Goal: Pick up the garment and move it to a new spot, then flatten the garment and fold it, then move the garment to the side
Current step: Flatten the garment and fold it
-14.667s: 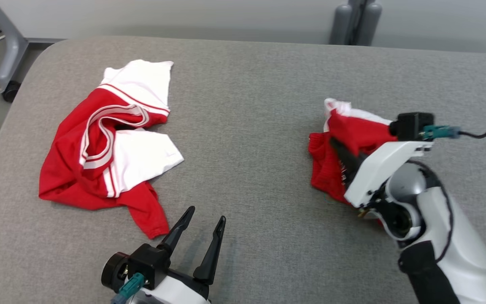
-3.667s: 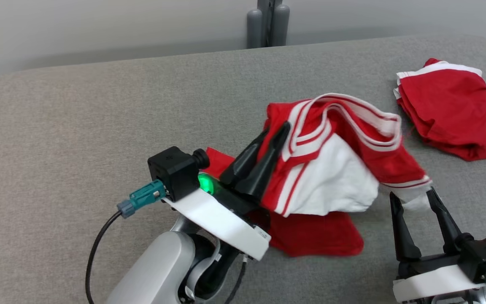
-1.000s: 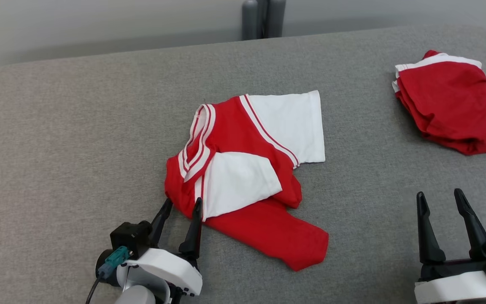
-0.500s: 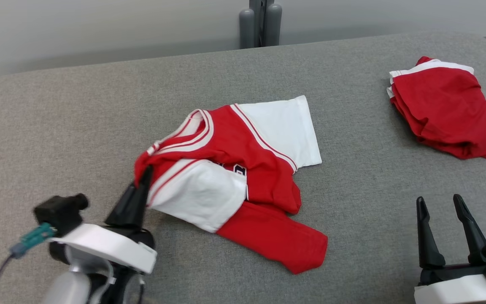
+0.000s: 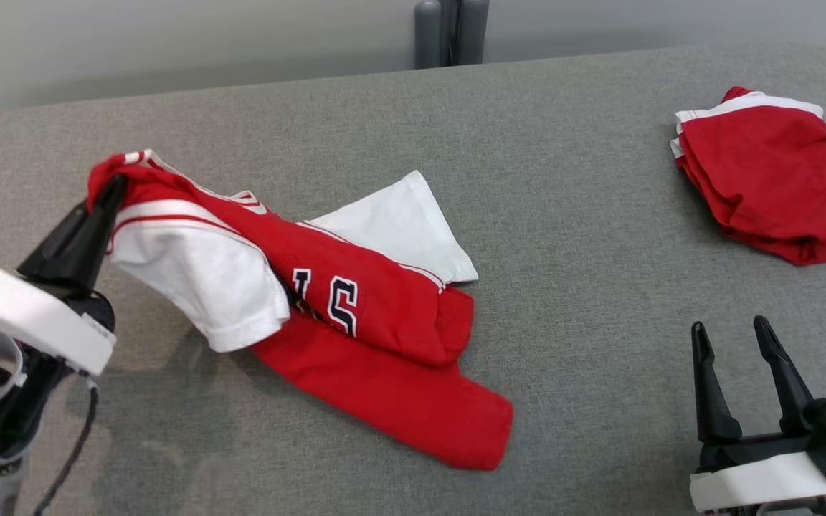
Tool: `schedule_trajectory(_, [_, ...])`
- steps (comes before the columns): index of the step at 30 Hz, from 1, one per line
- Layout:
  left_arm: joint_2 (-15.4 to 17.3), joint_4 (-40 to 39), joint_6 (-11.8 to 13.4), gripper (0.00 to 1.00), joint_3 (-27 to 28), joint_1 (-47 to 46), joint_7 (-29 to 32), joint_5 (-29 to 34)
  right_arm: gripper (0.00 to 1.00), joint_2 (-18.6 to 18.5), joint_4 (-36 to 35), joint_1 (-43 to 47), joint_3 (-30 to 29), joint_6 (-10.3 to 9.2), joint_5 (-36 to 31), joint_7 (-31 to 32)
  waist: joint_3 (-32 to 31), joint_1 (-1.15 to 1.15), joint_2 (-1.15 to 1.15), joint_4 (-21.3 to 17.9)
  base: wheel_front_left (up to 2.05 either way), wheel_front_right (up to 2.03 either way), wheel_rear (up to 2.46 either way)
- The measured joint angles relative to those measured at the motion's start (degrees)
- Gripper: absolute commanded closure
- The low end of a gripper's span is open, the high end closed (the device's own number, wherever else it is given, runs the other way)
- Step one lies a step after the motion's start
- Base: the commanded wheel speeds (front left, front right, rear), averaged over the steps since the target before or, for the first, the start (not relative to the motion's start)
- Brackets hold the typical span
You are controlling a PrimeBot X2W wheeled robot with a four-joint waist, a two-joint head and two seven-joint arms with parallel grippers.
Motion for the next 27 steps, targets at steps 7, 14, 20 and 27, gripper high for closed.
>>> schedule_trajectory(7, [5.4,14.0,-3.1,1.00,-4.0,-14.6,-3.3,4.9,0.00,0.0,-0.1,-3.7,2.1,0.00,0.1,0.0,3.9,0.00,0.00,-1.8,0.00,0.00,0.00])
schedule_trajectory(14, [8.1,29.6,-3.4,0.82,-9.2,-27.4,-17.2,12.4,0.00,0.0,0.4,-5.4,3.2,0.00,1.0,0.0,7.8,0.00,0.00,-5.6,0.00,0.00,0.00])
schedule_trajectory(20, [6.6,40.4,-3.5,0.00,-12.5,-29.3,-21.5,14.2,0.00,0.0,0.8,-5.1,2.0,0.00,2.1,0.0,9.0,0.00,0.00,-7.5,0.00,0.00,0.00])
schedule_trajectory(27, [2.7,36.3,5.7,0.00,-11.2,-17.2,-22.7,12.9,0.00,0.0,1.5,-2.5,-0.4,0.00,2.4,0.0,5.5,0.00,0.00,-6.3,0.00,0.00,0.00])
